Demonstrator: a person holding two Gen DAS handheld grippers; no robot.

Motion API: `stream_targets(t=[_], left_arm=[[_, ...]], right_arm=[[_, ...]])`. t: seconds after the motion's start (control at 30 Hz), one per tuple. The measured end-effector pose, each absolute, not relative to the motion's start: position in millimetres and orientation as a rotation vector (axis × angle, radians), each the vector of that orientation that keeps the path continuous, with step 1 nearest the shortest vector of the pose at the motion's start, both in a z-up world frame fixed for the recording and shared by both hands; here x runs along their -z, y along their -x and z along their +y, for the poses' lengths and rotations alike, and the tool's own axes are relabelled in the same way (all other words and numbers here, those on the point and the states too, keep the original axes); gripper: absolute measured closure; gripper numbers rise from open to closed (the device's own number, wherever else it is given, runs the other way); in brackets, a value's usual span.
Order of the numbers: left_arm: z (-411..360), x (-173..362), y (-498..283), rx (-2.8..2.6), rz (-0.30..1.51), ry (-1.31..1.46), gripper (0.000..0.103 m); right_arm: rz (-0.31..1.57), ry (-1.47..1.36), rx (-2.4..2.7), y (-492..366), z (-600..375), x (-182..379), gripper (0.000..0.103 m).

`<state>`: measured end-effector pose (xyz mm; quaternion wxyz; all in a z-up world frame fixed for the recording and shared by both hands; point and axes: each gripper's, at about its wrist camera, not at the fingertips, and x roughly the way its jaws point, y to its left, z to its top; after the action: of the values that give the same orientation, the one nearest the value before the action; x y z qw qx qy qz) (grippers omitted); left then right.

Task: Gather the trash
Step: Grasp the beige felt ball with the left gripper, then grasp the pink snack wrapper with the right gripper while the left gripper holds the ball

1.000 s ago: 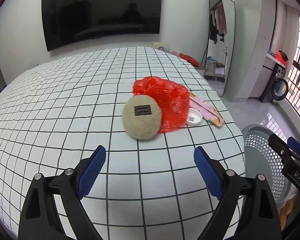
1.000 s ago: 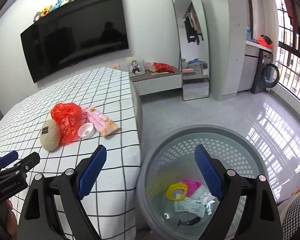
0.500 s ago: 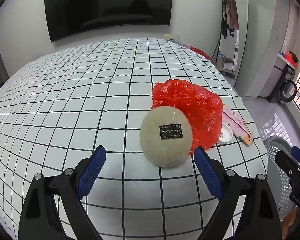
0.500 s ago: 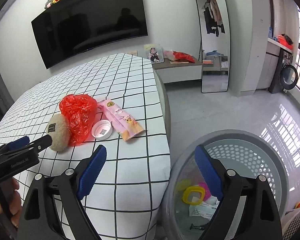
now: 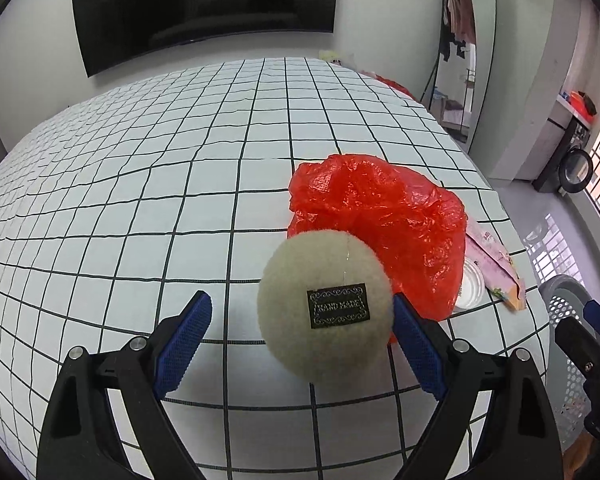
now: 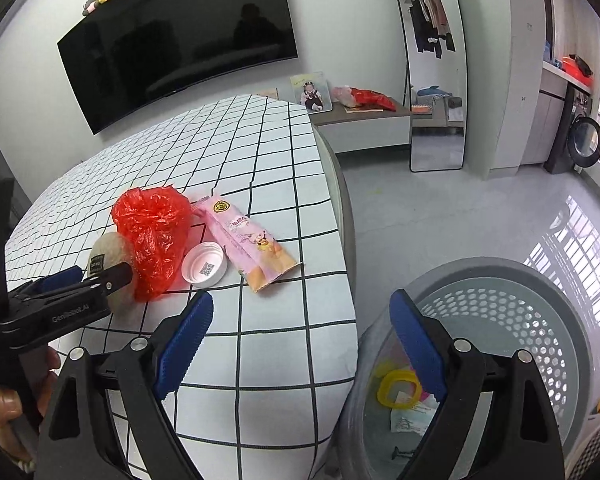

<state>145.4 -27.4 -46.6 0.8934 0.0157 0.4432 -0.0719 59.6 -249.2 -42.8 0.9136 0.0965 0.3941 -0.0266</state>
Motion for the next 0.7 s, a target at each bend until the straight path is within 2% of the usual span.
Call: stream_targets(t=[0.07, 0.13, 0.2, 0.3, 0.7], left_arm=[[-26.0, 48.6, -146.5, 0.153, 0.917, -0.024, 0.016], [-24.1, 49.1, -146.4, 0.164, 0.914, -0.019, 0.023], [-22.7, 48.0, -145.2, 0.17, 0.91, -0.013, 0.035], [-19.5, 45.2, -142.1, 0.165, 0.887, -0.003, 0.042], [2.5, 18.6, -133.9, 0.075, 0.756, 0.015, 0.044]], right_arm=[[0.818, -0.184, 0.054, -62.5, -247.5, 43.7, 0.017], [0.821, -0.175, 0.055, -64.8, -246.2, 44.0, 0.017], [0.823, -0.173, 0.056, -67.9, -246.4, 44.3, 0.017], [0.828, -0.157, 0.059, -72.5, -246.1, 45.9, 0.017], [0.837, -0.082, 0.073, -105.3, -246.0, 49.4, 0.017]])
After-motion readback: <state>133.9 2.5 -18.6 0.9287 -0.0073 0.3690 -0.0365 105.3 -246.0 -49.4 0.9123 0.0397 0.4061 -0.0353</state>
